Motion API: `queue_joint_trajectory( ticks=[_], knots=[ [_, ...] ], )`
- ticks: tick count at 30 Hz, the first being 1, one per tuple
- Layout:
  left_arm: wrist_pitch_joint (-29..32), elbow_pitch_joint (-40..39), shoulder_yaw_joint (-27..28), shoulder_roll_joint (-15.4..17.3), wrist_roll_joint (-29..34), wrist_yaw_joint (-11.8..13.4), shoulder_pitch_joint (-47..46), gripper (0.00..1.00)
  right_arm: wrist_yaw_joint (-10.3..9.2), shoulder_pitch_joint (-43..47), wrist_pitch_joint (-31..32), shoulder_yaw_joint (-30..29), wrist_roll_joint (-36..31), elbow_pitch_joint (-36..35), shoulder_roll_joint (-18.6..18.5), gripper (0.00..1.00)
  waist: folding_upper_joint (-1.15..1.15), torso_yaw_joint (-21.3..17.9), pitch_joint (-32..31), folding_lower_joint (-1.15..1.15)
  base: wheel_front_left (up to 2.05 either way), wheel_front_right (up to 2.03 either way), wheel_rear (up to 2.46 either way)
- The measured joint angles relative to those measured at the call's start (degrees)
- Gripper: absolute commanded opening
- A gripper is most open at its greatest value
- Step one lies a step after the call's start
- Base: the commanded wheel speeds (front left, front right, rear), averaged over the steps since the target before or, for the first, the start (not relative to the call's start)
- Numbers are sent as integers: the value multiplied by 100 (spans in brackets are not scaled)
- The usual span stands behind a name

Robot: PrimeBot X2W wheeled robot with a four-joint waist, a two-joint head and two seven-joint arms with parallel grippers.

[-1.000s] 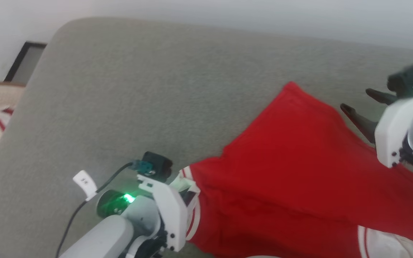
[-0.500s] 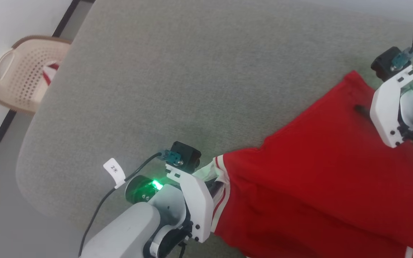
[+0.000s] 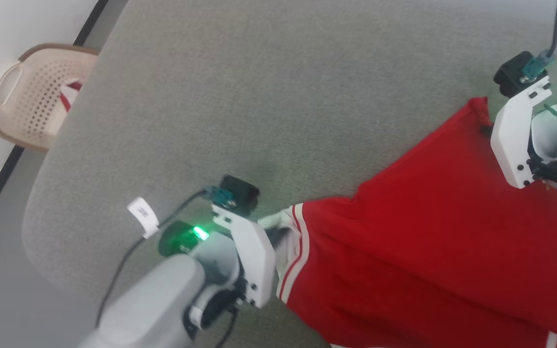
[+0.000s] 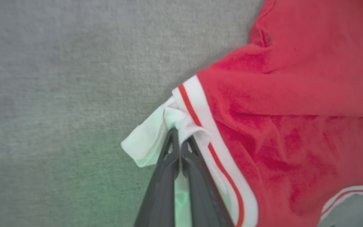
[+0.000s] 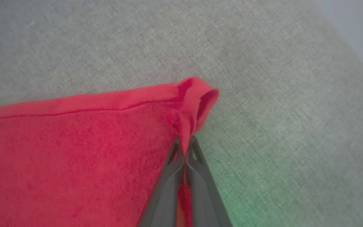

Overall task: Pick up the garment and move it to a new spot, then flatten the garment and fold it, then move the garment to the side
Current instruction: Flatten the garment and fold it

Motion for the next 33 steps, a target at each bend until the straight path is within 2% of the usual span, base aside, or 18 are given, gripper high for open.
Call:
queue_joint_trajectory(
  ticks=[11,19,25,33],
  knots=[
    [576,-211,403,828,14,32,-845,0,0,-451,-878,428,258,-367,-282,0,0,-575,-556,0,0,0,0],
    [1269,-242,621,1374,64,-85,-1823,0,0,-797,-1304,503,331,-740,-546,0,0,-1082,-1055,0,0,0,0],
    [1568,-71,703,1557,115,-237,-2498,0,-1,-1044,-1470,339,313,-1032,-690,0,0,-1417,-1408,0,0,0,0],
    [1424,504,757,1619,335,-524,-3211,0,0,-1190,-1471,-22,194,-1176,-678,0,0,-1760,-1631,0,0,0,0]
  ],
)
